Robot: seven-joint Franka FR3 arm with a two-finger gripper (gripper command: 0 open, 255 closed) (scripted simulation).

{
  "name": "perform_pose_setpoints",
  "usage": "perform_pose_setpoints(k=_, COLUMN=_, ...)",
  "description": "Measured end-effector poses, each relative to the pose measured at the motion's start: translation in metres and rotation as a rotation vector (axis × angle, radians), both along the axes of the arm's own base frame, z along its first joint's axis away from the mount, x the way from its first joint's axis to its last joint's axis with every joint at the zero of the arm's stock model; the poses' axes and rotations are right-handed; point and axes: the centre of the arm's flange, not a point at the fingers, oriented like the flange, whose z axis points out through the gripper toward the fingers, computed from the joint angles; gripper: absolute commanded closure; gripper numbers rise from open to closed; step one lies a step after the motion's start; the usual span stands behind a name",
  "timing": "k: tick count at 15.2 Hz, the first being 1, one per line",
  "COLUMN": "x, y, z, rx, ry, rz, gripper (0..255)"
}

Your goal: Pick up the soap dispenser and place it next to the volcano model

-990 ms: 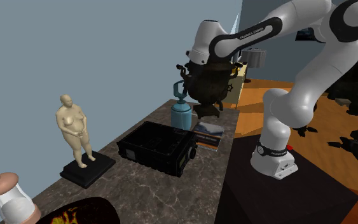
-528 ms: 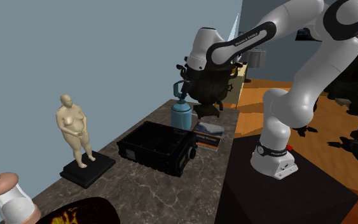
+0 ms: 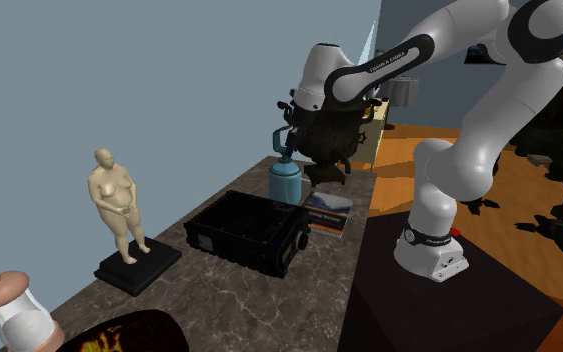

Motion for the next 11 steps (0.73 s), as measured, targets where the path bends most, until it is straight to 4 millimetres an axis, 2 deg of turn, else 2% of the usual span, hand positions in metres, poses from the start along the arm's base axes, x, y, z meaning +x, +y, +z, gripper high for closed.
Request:
perform_pose_setpoints(k=7, x=0.0, y=0.0, z=0.0, rx=0.0, ry=0.0, rz=0.0, gripper=255)
perform_pose_setpoints(k=11, x=-0.001, y=-0.001, z=0.015, rx=0.001, ry=0.001, rz=0.0, gripper=255)
